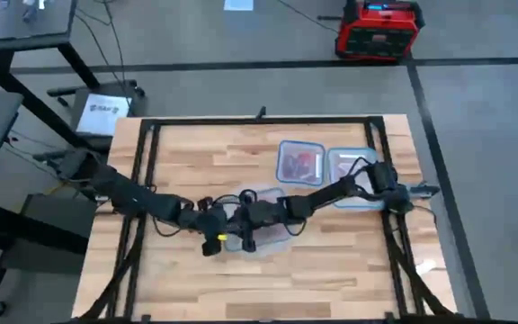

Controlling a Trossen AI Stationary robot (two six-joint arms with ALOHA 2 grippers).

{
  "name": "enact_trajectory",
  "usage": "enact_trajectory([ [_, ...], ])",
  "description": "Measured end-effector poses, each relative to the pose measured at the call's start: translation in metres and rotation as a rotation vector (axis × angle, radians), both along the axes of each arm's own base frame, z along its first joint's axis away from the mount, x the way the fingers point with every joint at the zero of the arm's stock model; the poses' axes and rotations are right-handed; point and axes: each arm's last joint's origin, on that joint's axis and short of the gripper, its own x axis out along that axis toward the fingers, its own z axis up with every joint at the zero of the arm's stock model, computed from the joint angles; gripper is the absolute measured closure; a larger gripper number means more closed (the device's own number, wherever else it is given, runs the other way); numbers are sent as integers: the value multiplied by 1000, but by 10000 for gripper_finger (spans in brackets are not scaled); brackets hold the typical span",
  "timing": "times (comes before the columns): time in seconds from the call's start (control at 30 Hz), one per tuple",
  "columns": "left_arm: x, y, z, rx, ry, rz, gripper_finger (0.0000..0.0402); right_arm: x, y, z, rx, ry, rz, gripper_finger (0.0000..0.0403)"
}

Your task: Sort candy

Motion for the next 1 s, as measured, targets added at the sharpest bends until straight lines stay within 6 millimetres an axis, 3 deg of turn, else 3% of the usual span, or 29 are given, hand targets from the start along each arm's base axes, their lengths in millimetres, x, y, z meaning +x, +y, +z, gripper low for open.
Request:
enact_trajectory([
  [0.27, -5, -8, 10, -12, 114, 56, 293, -5, -4, 26, -34, -4, 5, 282],
  [0.47, -7, -20, 30, 5, 200, 20, 293, -27, -8, 70, -78, 80, 22, 282],
  [0.6, -2, -25, 58, 25, 196, 15, 293, -60, -13, 116, -93, 189, 4, 282],
  [0.77, 18, -28, 97, 99, -11, -3, 293, -113, -15, 144, -128, 257, -87, 281],
  [0.9, 42, -20, 110, 90, -224, -29, 293, -158, -16, 134, -128, 224, -202, 281],
  [1.0, 63, -15, 101, 61, -283, -60, 293, -187, -17, 110, -65, 232, -261, 281],
])
